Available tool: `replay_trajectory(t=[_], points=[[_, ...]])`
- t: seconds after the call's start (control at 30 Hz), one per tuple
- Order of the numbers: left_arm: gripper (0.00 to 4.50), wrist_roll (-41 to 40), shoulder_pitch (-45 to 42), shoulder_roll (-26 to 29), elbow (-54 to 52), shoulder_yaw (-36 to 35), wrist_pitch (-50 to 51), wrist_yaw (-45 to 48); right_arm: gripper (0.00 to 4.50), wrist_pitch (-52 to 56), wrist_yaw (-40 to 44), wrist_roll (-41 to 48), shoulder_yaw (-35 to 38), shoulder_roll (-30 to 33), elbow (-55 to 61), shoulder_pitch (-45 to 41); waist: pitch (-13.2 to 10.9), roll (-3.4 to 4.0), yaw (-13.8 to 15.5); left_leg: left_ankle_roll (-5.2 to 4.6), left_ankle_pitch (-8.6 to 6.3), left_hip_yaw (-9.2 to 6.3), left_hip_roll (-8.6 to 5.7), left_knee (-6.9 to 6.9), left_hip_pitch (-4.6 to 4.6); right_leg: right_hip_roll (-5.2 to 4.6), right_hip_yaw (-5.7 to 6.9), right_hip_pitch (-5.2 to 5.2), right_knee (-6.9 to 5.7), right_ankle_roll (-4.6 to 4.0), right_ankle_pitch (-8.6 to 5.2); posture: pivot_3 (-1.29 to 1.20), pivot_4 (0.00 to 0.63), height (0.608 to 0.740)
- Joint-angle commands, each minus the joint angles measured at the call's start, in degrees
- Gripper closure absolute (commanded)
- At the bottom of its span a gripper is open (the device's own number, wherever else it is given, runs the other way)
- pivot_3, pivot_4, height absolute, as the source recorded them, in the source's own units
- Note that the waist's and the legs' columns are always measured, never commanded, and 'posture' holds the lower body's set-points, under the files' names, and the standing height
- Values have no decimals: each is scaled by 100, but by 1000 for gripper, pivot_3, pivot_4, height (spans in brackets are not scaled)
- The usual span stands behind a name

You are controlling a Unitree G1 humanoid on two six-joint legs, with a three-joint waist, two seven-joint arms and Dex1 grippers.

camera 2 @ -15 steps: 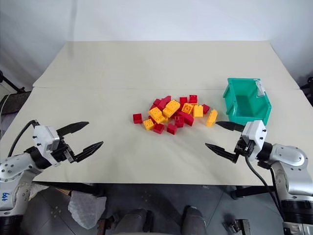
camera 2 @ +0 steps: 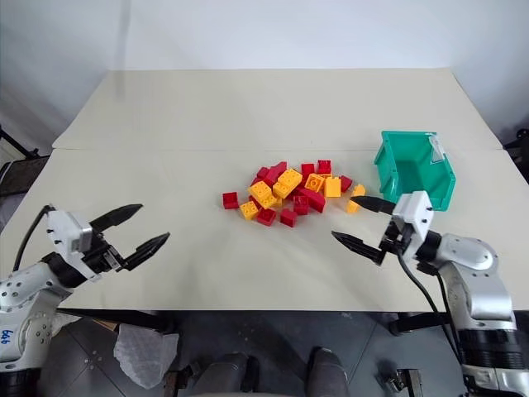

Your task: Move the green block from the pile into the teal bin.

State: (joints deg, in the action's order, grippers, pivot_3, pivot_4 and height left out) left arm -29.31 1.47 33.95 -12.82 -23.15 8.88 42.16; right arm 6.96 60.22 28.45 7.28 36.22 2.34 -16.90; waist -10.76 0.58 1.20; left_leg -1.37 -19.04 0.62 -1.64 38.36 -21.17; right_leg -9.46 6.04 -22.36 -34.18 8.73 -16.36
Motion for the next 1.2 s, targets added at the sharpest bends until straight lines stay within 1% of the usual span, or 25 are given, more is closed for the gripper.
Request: replay_trajectory(t=[0.03,0.17,0.27,0.3,0.37,0.4,0.5,0.63,0.73,0.8,0.97,1.07,1.2], points=[[0,-161,224,-139,-322,-296,61,-303,848,369,-354,-196,-323,-136,248,-366,0,0,0,1,-1,0,0,1,0,0,0,-1,0,0,0,0,150,740],[0,-250,402,-438,-576,-386,154,-669,2152,756,-724,-696,-862,-321,89,-859,0,-1,-3,3,-2,0,0,3,-2,0,0,-3,0,0,0,0,150,740],[0,-226,514,-600,-731,-285,176,-777,3156,1152,-923,-976,-1259,-548,-148,-1256,2,-4,0,3,-2,-1,1,8,-4,1,0,-4,-4,0,0,0,150,740],[0,-212,539,-640,-776,-238,185,-794,3468,1219,-947,-1066,-1374,-610,-233,-1358,2,-4,9,3,-2,-1,0,9,-4,1,-1,-4,-4,0,1,0,150,740],[0,-217,565,-672,-857,-130,220,-772,4233,1199,-1070,-1306,-1567,-763,-484,-1580,2,-6,8,4,-3,-4,-1,12,-6,1,0,-4,-4,0,1,0,150,740],[0,-201,572,-655,-893,-53,226,-726,4458,1243,-1144,-1405,-1643,-856,-658,-1717,3,-6,5,4,-3,-4,-1,12,-7,1,0,-4,-4,0,1,0,150,740],[0,-172,563,-538,-993,198,263,-499,4458,1207,-1342,-1795,-1883,-1124,-1257,-2165,3,-6,-32,4,-3,-1,-2,15,-8,1,-1,-7,-7,-1,1,0,150,740],[0,-124,478,-445,-995,374,254,-352,4458,1007,-1643,-1961,-1750,-1468,-1915,-2614,3,-6,-94,6,-4,-5,-1,15,-8,1,0,-16,-28,-1,1,0,150,740],[0,-118,439,-478,-952,398,231,-393,4458,739,-1921,-2155,-1625,-1472,-2514,-2936,3,-6,-138,7,-4,-10,-2,15,-8,1,2,-16,-33,-1,1,0,150,740],[0,-80,423,-504,-928,448,213,-398,4458,241,-2272,-2318,-1491,-1494,-3054,-3151,3,-6,-154,7,-4,-9,-1,15,-8,1,2,-16,-33,-1,1,0,150,740],[0,-45,308,-559,-876,610,213,-409,4458,-304,-2775,-2441,-1155,-1533,-4236,-3695,3,-6,-177,7,-5,-6,0,14,-7,2,1,-17,-35,-1,1,0,150,740],[0,-25,251,-577,-851,666,207,-412,4458,-411,-2663,-2493,-1182,-1599,-4447,-3759,3,-6,-224,7,-5,-8,1,10,-6,2,2,-17,-35,-1,1,0,150,740],[0,-10,156,-569,-787,684,195,-393,4458,-207,-2432,-2632,-1382,-1657,-4166,-3486,3,-6,-283,7,-5,-9,4,7,-6,3,4,-17,-36,-1,1,0,150,740]])
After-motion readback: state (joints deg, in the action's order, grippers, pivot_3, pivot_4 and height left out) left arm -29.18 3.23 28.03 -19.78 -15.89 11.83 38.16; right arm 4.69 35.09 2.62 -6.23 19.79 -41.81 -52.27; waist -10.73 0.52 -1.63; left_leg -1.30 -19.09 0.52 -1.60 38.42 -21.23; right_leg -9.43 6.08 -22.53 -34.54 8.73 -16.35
